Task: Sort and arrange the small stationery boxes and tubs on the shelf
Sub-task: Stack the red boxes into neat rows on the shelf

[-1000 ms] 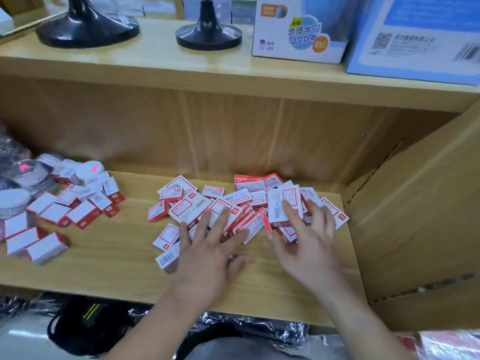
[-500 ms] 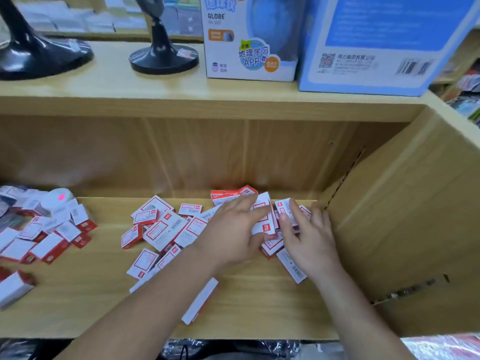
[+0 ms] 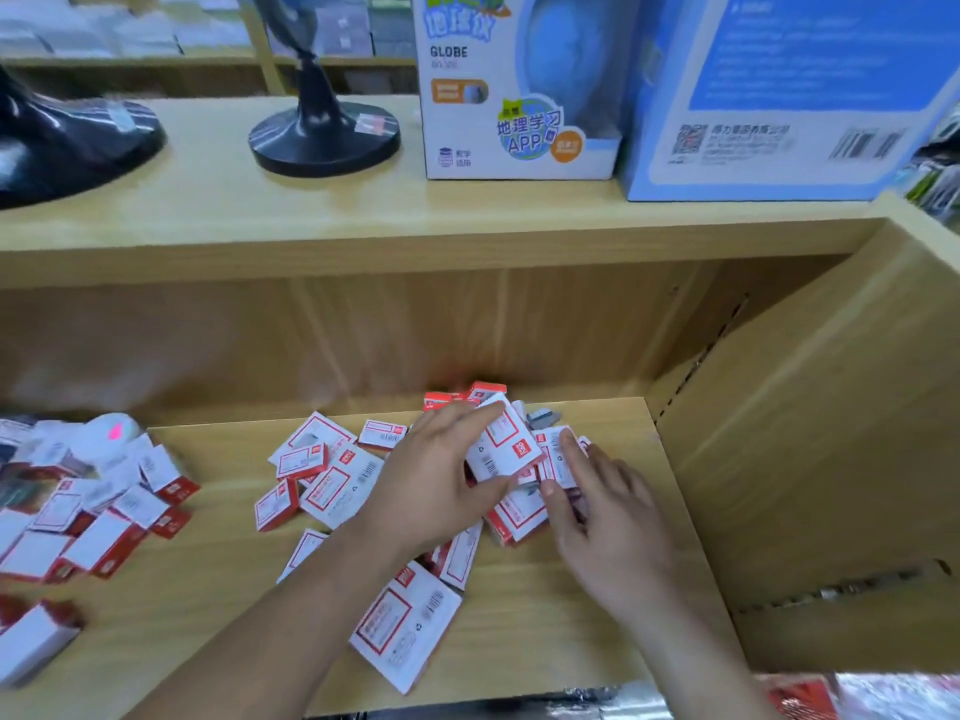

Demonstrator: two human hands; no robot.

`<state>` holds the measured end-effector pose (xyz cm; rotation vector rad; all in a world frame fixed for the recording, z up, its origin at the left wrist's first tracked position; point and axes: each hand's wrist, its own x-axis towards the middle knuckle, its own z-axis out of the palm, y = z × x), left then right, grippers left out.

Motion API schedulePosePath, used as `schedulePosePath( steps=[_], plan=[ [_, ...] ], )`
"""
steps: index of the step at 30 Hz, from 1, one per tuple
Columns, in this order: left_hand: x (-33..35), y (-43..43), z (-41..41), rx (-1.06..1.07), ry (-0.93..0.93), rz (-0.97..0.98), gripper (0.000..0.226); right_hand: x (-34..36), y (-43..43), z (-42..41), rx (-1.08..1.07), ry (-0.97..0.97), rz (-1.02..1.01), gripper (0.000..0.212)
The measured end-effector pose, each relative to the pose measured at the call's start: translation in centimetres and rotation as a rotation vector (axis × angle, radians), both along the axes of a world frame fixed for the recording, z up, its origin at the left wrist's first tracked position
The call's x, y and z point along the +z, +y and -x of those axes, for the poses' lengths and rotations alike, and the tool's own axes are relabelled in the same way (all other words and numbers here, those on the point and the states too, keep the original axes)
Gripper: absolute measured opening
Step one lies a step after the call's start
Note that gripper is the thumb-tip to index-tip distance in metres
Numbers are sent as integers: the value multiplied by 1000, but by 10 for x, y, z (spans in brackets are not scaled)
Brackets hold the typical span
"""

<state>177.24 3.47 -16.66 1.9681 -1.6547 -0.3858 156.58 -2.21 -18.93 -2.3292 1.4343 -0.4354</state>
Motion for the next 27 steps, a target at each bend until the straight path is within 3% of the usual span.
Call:
schedulePosePath(
  steps=[3, 6, 9, 13, 16, 22, 27],
  plan=[
    [5, 1, -5, 29, 57, 20, 79, 2, 3, -1, 9, -64, -47, 60],
    [13, 2, -3, 14, 96, 86, 77, 25, 1, 2, -67, -387, -229, 43],
    [23, -1, 8, -15, 135, 146, 79, 55, -2, 2, -178, -520, -296, 25],
    [31, -4, 27, -90, 202, 251, 82, 82, -6, -6, -142, -776, -636, 20],
    [29, -8, 24, -135, 310, 145, 82, 81, -9, 0, -182, -768, -603, 24],
    [37, -24, 14, -157, 532, -89, 40, 93, -28, 16, -12, -543, -483, 27],
    [43, -30, 16, -138, 698, -87, 18, 88, -37, 23, -147, -700, -479, 32]
  ],
)
